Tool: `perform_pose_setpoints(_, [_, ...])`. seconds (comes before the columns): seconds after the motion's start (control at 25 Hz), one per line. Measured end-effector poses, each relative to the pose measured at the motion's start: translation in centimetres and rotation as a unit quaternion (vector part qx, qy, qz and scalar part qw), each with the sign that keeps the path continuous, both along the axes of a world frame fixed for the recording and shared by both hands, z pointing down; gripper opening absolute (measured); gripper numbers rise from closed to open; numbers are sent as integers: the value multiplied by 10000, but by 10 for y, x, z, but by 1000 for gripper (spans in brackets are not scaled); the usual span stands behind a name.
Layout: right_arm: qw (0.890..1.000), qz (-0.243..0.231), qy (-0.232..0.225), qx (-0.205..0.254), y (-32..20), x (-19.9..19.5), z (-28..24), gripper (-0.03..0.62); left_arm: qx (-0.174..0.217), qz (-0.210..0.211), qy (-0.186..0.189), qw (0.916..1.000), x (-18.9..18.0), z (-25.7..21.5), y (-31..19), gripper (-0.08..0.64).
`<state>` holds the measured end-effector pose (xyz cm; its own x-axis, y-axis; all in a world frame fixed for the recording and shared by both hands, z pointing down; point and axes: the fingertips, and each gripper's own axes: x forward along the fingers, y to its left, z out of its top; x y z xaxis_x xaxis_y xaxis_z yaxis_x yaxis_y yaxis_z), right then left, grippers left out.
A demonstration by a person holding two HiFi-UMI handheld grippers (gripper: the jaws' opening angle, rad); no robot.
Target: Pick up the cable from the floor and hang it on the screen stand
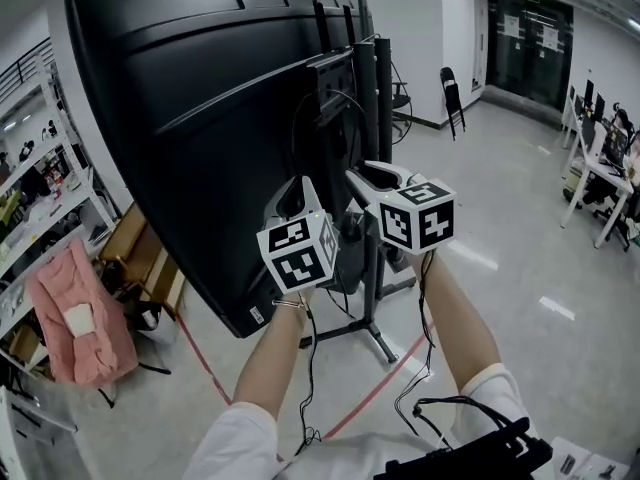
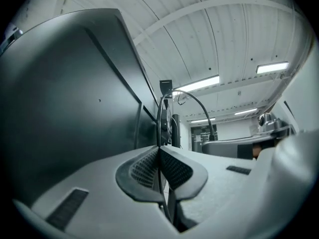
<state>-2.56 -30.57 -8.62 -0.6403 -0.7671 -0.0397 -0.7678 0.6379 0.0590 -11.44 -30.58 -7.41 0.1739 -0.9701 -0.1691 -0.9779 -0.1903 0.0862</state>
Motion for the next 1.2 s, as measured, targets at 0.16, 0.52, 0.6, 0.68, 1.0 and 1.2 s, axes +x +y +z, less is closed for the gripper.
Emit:
perform_pose_setpoints(0.16, [9999, -78, -95, 48, -12, 2, -17, 107, -160, -87, 191, 9997, -4, -17, -16, 9])
perform_pose_setpoints(0.52, [9994, -56, -226, 271, -51, 0, -47, 107, -34, -140, 365, 9992, -2, -40, -60, 9])
perform_pose_setpoints(0.6, [9994, -26, -192, 301, -62, 1, -52, 107, -8, -155, 371, 9992, -2, -45, -72, 9])
perform_pose_setpoints(0.68, [9992, 0, -196, 335, -72, 3, -58, 107, 18, -168, 382, 9991, -2, -49, -82, 9])
perform_pose_setpoints(1.0, [9992, 65, -184, 359, -107, 4, -74, 107, 60, -72, 491, 9988, -3, -62, -115, 9])
perform_pose_setpoints(1.2, [9995, 137, -236, 142, -127, 12, -73, 107, -82, 114, 532, 9985, -1, -67, -128, 9])
